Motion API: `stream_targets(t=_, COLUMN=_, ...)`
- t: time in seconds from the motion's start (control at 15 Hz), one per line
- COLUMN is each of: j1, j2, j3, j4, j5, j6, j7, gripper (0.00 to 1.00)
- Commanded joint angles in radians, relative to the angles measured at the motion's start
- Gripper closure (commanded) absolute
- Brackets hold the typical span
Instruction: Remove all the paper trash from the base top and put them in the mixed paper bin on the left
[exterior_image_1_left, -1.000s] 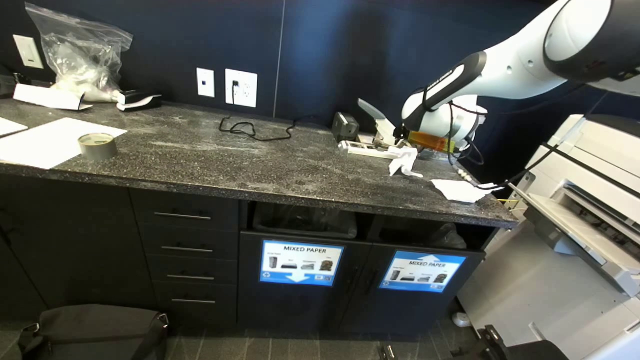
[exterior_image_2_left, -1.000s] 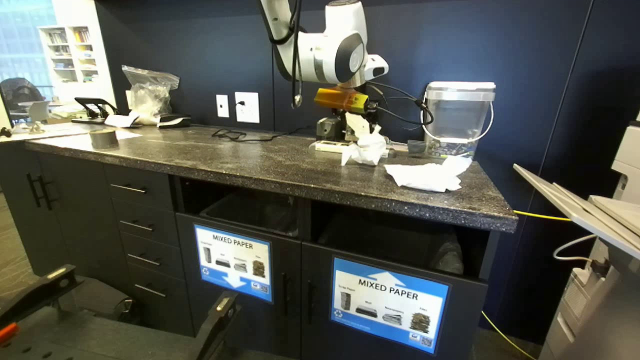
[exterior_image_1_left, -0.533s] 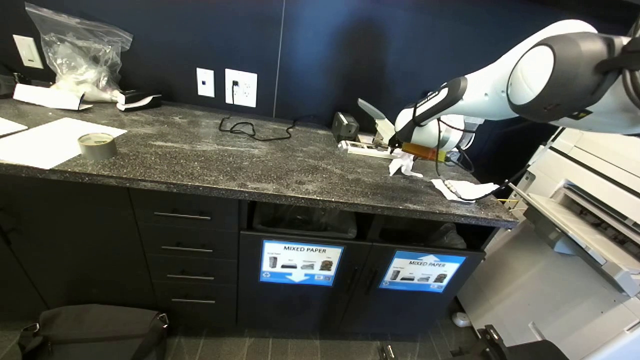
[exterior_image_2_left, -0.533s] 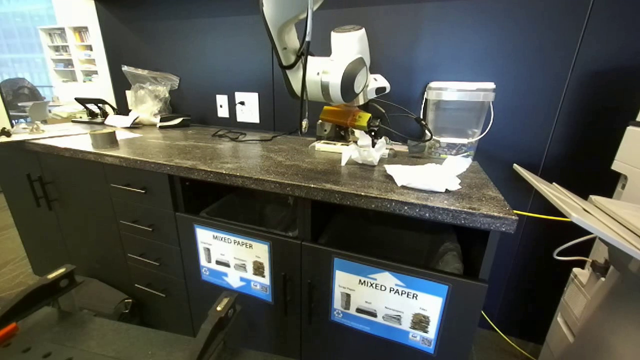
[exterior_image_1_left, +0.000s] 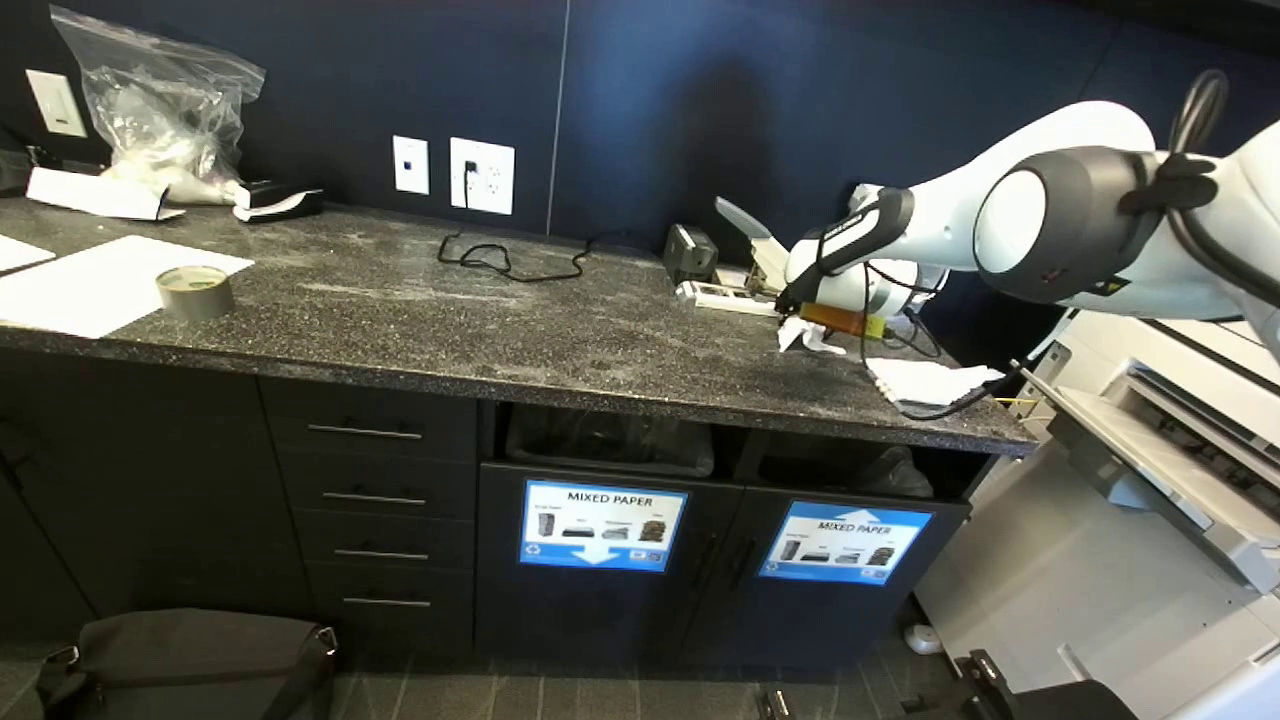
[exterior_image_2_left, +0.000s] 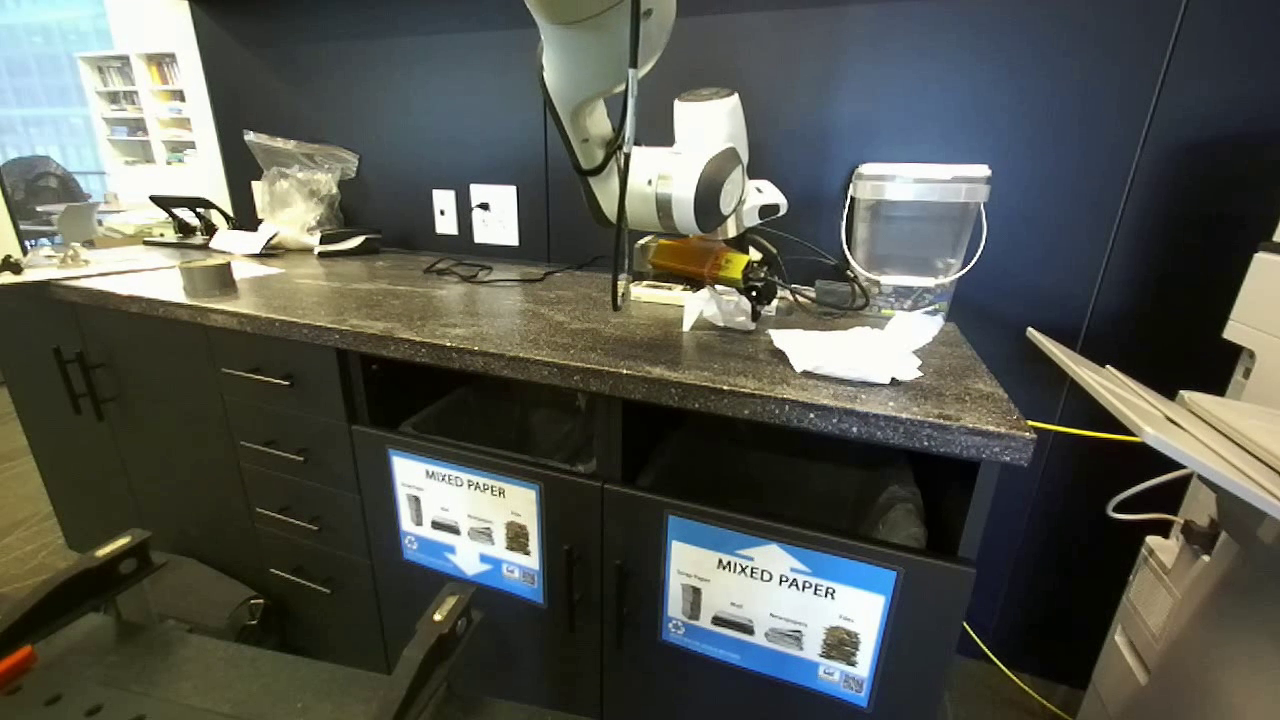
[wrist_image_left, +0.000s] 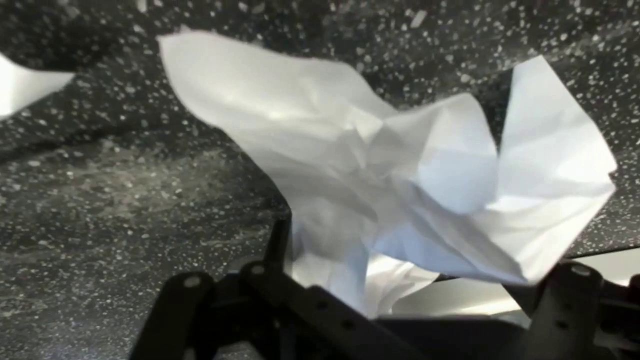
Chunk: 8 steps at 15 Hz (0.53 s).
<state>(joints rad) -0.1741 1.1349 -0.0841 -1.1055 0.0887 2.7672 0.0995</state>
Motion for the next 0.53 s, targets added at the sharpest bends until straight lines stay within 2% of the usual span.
stream_targets(t=0.0, j1=0.004, j2=0.085, j3=-0.021, j4=0.144, j5=-0.006, j6=-0.054, j7=0.033, gripper=0.0)
stream_targets(t=0.2, j1=0.003, j2=0.114, j3=-0.027, j4=0.19, j5=-0.009, j6=-0.082, j7=0.044, gripper=0.01)
stream_targets(t=0.27, j1=-0.001, j2=0.119, j3=-0.027, j4=0.203, j5=-0.008, j6=-0.087, j7=0.043, gripper=0.25)
stream_targets(t=0.4, j1=0.002, j2=0.132, j3=-0.03, j4=0.226, j5=-0.013, j6=-0.095, j7=0.042, gripper=0.3)
stream_targets(t=0.47, j1=0.0, j2=0.137, j3=-0.03, j4=0.238, j5=-0.015, j6=-0.103, j7=0.04, gripper=0.4)
